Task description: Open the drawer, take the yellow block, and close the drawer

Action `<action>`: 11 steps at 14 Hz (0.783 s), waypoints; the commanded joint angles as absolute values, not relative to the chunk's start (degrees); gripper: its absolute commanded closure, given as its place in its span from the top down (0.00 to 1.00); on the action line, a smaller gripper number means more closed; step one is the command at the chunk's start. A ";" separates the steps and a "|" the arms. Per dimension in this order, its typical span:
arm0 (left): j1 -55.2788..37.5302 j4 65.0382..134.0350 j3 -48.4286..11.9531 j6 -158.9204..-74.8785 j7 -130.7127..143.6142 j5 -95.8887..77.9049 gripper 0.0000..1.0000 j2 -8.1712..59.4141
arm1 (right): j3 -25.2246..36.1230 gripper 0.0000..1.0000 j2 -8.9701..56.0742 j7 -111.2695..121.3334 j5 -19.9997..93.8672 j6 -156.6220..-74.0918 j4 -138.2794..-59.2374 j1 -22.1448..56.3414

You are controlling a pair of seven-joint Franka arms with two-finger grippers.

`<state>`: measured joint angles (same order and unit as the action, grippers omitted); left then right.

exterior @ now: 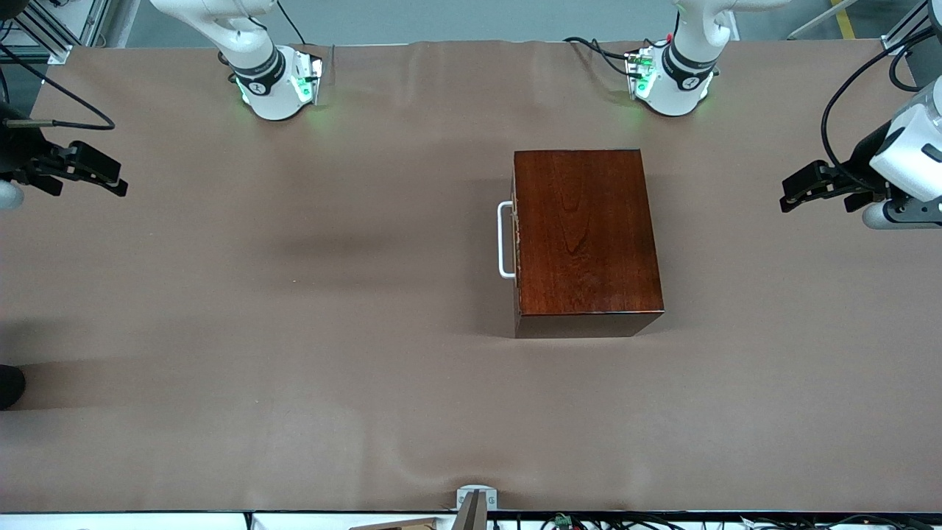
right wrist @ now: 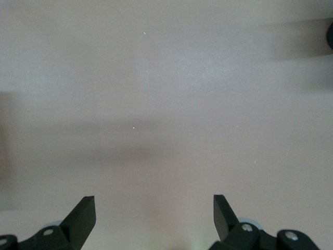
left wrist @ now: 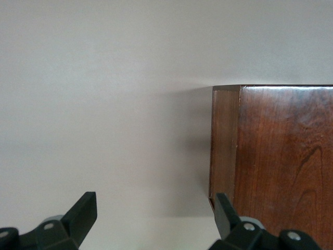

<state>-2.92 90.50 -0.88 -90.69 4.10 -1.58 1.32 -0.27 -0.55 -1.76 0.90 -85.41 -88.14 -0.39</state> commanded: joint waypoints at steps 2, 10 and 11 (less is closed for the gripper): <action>-2.72 90.79 -0.97 -91.23 3.69 -1.23 1.00 1.05 | -0.44 1.00 -0.70 -2.02 0.09 -85.43 -88.07 -0.26; -2.64 90.79 -0.97 -91.14 2.55 -1.14 1.00 1.14 | -0.53 1.00 -0.70 -2.02 0.18 -84.90 -88.07 -0.18; -2.64 90.88 -0.97 -91.14 2.64 -1.14 1.00 1.23 | -0.53 1.00 -0.70 -2.11 0.18 -84.90 -88.07 -0.18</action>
